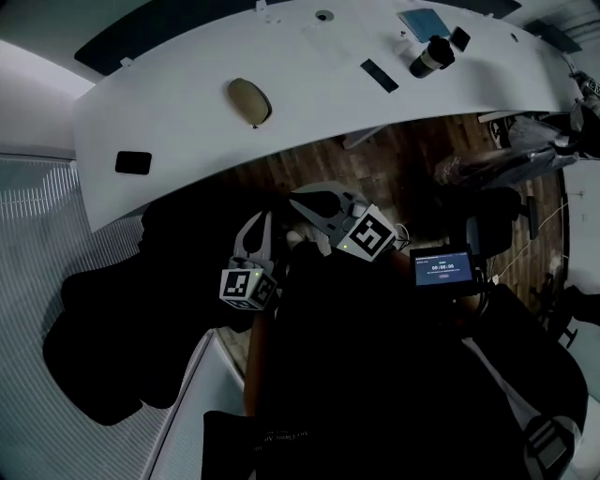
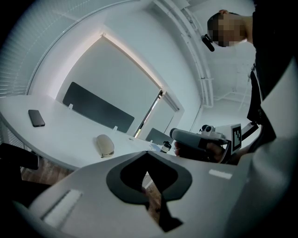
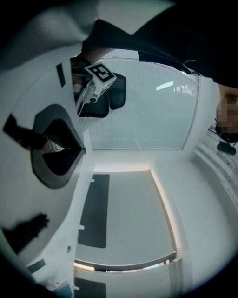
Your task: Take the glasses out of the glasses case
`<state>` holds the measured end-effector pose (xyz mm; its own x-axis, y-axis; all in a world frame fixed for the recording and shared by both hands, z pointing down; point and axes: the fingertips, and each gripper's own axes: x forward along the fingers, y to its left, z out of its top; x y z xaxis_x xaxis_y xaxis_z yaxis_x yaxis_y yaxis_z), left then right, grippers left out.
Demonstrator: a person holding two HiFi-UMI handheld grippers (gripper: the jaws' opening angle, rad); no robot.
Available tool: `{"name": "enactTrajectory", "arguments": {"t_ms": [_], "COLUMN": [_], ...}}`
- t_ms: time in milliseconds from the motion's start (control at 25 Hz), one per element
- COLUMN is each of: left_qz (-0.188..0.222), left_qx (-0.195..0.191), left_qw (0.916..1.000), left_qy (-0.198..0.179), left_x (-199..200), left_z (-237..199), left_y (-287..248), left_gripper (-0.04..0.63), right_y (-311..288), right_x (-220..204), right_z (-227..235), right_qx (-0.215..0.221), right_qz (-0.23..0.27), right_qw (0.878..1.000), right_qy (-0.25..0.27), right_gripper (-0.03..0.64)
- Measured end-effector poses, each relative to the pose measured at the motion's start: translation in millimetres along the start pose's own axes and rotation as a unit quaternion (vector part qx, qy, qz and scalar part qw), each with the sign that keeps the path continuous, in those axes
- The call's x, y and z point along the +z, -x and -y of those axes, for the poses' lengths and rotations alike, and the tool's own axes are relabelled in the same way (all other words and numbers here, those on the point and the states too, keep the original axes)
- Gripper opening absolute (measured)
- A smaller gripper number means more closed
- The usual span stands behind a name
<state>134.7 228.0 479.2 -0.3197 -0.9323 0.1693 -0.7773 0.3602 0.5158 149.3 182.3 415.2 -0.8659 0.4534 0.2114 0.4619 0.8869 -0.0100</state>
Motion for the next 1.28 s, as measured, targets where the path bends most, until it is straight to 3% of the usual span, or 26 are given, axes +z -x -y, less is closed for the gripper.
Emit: {"name": "enactTrajectory", "arguments": {"t_ms": [360,720,1280], "left_qz": [-0.007,-0.038,-0.049], "left_qx": [0.007,-0.010,0.002], "left_qw": [0.9998,0.9982,0.9975], "left_qy": [-0.019,-0.046,-0.051], "left_x": [14,10,20], "left_z": [-16,-2,15], "left_y": [-26,-77,-163], "left_gripper": [0.002,0.003,0.003], "right_y": [-13,-6,10], "right_x": [22,27,28], "right_z": [43,96,175], "right_qx": [-0.005,-0.014,-0.010], "right_qz": [0.029,0.046,0.064], "right_qw": [0.999,0.999,0.998], "right_qy": [0.013,0.010,0.013], "right_gripper": [0.002,0.002,0.002]}}
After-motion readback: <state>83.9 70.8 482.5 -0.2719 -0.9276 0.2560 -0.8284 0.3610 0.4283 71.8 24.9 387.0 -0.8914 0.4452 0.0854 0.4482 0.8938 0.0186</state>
